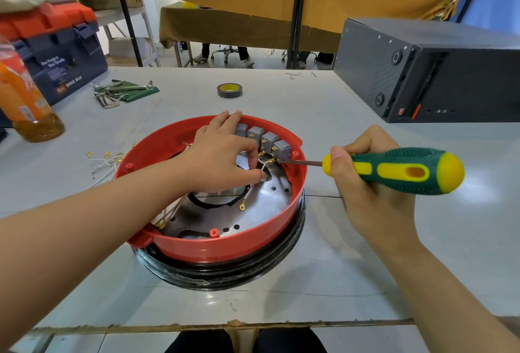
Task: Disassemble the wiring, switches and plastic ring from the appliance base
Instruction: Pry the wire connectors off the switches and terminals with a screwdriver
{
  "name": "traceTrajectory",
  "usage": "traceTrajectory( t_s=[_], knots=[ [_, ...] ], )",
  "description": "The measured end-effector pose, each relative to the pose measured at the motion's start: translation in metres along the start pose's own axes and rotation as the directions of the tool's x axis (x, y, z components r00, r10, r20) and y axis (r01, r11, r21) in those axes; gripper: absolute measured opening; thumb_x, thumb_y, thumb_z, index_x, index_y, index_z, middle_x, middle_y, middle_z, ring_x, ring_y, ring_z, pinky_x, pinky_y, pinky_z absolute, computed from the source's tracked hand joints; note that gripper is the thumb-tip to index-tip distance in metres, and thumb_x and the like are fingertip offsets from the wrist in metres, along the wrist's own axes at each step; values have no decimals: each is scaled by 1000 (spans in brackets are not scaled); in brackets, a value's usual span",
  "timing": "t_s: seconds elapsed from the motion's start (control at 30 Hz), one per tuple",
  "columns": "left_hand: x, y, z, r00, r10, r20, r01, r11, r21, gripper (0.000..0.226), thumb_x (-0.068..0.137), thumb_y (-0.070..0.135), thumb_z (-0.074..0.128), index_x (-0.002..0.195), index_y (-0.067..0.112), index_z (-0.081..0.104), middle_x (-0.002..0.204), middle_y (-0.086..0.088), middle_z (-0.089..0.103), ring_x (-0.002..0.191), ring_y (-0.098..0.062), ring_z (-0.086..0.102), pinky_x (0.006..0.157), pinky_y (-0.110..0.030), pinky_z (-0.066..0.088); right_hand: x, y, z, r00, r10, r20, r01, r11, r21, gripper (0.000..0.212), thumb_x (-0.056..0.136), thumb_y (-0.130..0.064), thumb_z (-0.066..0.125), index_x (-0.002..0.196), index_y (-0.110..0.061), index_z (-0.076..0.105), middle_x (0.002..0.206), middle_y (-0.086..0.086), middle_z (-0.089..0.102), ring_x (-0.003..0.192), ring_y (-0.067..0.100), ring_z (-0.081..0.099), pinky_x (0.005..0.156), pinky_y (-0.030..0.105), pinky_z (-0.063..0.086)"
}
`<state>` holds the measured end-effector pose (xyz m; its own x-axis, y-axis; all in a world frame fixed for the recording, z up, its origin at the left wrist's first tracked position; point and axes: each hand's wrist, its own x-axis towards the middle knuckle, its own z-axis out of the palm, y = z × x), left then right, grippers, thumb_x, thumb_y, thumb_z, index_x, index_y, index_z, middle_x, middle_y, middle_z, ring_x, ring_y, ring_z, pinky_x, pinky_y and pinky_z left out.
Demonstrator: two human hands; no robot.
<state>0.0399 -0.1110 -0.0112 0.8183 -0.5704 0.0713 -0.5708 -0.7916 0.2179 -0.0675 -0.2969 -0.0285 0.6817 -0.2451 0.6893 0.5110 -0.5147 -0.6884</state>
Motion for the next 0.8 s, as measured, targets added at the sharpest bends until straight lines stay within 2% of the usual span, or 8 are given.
traceTrajectory(
  t_s=[0.07,0.13,0.27,0.43,0.67,0.8],
  knots=[
    [0,0,0,1000,0,-1,0,1000,2,16,81,51,62,82,36,57,160,-8,0,147,-25,-6,115,-47,7,-12,-6,2,999,-30,-42,31,999,21,24,86,-12,57,66,-9,44,63,-5,54,55,-2,50,56,5,35],
    [0,0,0,1000,1,-2,-1,1000,4,17,81,51,62,83,35,57,160,-8,0,147,-25,-6,115,-47,7,-4,0,1,999,6,-33,-5,1000,26,25,86,-13,57,66,-6,42,62,-7,52,54,-2,49,55,5,35],
    [0,-1,1,1000,5,-2,-5,1000,6,17,81,51,61,83,35,57,160,-8,-1,147,-25,-6,115,-48,7,-5,2,3,998,26,-53,-25,1000,15,28,86,-16,57,65,-12,38,64,-1,52,54,-1,48,54,5,35],
    [0,-1,0,1000,7,-2,-7,1000,10,16,81,51,61,83,36,57,160,-8,-1,147,-25,-6,116,-48,7,-3,4,4,995,44,-90,-42,999,21,29,86,-17,57,66,-5,39,66,5,51,57,3,47,56,6,36],
    [0,-1,1,1000,9,-7,-9,1000,5,14,81,49,62,83,36,57,160,-8,0,147,-25,-5,116,-47,7,-3,4,6,990,49,-133,-42,998,51,31,86,-17,57,65,-11,35,61,6,49,56,-1,46,58,7,36],
    [1,-1,1,1000,11,-10,-11,1000,7,13,82,48,61,85,35,58,160,-8,0,147,-25,-5,115,-46,7,-1,5,6,987,65,-144,-54,996,78,30,85,-17,57,63,-15,36,56,-4,50,56,-1,46,59,8,35]
  ],
)
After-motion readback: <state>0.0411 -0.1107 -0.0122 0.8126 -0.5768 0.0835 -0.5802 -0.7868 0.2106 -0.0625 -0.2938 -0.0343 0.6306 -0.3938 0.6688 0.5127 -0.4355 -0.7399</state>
